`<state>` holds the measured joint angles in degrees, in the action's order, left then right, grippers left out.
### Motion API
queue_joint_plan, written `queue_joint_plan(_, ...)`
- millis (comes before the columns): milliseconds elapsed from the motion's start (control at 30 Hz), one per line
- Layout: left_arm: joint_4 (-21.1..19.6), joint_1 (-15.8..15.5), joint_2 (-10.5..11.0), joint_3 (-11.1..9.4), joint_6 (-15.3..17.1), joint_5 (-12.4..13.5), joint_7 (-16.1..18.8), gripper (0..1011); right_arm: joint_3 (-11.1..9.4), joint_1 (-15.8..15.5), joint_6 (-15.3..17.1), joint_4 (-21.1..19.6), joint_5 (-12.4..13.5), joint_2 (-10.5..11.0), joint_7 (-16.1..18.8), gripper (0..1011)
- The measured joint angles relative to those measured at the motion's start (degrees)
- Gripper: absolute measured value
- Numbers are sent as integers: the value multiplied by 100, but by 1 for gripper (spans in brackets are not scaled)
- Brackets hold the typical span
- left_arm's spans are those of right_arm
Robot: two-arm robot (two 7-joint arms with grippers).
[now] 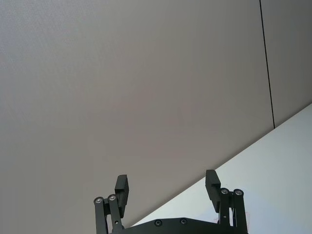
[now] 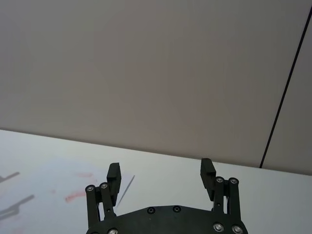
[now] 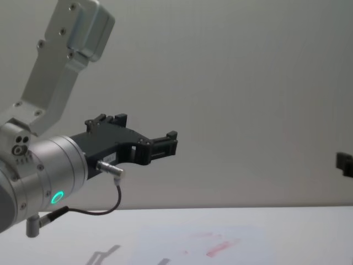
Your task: Use the one hand to pick up the stamp and affix it onto the A4 paper.
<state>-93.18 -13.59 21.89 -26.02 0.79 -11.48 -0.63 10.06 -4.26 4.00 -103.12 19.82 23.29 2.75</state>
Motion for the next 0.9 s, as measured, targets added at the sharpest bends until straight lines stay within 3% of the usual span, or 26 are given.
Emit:
queue_joint_plan(433,0,0,0,0,0,0,0,1001,-110,-356,325,-171,81,271,77,1001)
queue_joint_plan(900,0,0,0,0,0,0,0,1001,-138,-747,684,-273,-165,479,51,1001)
